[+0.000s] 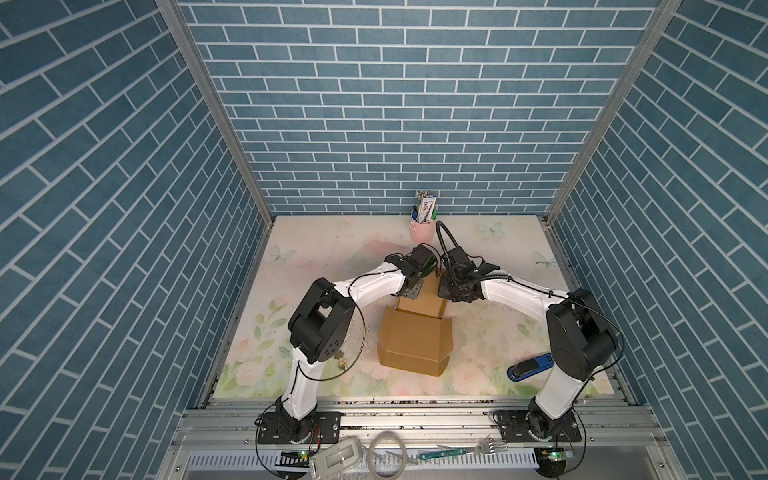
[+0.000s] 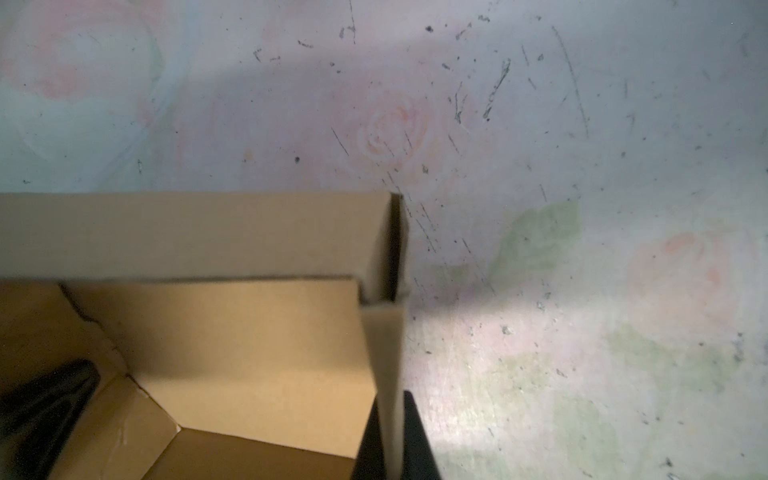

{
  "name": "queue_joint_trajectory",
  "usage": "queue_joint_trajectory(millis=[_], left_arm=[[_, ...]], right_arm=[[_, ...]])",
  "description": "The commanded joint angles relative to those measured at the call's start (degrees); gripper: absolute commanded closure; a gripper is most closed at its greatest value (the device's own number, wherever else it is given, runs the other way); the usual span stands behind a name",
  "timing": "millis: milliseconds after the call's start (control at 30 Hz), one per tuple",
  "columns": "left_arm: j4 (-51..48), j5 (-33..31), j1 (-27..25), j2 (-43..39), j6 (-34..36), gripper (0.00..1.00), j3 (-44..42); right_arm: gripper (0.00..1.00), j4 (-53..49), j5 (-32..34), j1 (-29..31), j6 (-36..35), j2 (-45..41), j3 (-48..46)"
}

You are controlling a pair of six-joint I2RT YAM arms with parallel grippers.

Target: Fold the paper box

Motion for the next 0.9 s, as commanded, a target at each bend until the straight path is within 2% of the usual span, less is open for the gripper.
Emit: queue_joint_trajectory(millis=[0, 333, 400, 533, 867], left_arm=[[-3.21, -3.33, -0.52, 2.49, 3.07, 0.91, 1.21], [-3.13, -11.53, -0.60, 2.89, 5.07, 0.80, 1.27], [-1.57, -11.41, -0.52, 2.03, 4.89, 0.78, 0.10], [1.82, -8.39, -0.18, -0.20, 3.70, 0.70, -2.05], [14.49, 6.85, 0.44, -10.55, 0.05, 0.56, -11.43]], right_arm=[[1.00, -1.97, -3.97, 0.48, 2.99, 1.57, 1.92], [1.00, -2.67, -3.72, 0.47, 4.14, 2.64, 3.08], [1.00, -2.78, -3.46, 0.49, 4.23, 2.63, 3.37], [1.00, -2.81, -2.67, 0.58, 4.40, 2.55, 3.78], [1.00, -2.85, -0.63, 1.26, 3.27, 1.23, 3.17]])
